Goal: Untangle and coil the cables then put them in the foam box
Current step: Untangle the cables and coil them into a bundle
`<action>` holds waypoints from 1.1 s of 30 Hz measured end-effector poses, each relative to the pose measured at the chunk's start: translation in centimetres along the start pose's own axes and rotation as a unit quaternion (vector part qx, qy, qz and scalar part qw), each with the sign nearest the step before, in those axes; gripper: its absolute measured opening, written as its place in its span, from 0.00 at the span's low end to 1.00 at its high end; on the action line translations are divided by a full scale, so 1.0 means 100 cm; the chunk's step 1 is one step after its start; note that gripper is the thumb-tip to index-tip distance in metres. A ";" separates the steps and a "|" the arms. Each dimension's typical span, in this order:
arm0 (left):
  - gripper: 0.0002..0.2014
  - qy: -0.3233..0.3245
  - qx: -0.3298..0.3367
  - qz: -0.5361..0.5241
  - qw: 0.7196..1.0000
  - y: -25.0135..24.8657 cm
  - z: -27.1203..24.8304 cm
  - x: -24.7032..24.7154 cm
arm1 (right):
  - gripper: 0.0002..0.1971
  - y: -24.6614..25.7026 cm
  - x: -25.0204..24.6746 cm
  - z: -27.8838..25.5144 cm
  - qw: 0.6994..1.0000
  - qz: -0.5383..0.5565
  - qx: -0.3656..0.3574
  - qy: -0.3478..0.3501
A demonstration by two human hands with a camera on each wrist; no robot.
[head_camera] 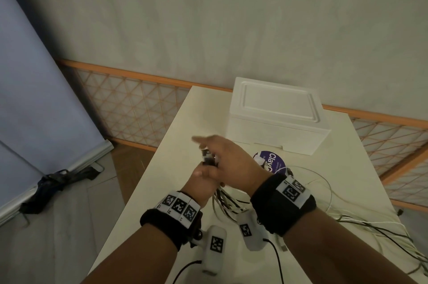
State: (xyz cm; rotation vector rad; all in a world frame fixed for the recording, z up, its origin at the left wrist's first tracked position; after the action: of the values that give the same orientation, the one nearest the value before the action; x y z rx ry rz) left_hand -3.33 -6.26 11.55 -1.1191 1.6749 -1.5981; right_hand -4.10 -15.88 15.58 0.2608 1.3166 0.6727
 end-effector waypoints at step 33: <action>0.28 0.016 -0.067 -0.318 0.946 0.004 0.030 0.015 | 0.07 -0.009 -0.004 -0.040 0.979 0.047 0.198 -0.027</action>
State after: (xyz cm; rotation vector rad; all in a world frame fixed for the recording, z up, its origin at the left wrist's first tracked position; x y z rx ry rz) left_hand -1.55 -9.09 10.99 -1.8483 1.5412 -1.8956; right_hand -7.70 -17.60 14.44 0.6639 1.3868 0.4730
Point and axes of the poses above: each hand's wrist, its own z-axis towards the middle knuckle, its own x-axis out of the palm, y = z × x, the point moved 2 cm from there along z, towards the middle knuckle, and after that the axes turned 8 degrees about -z, right-handed, at the moved point
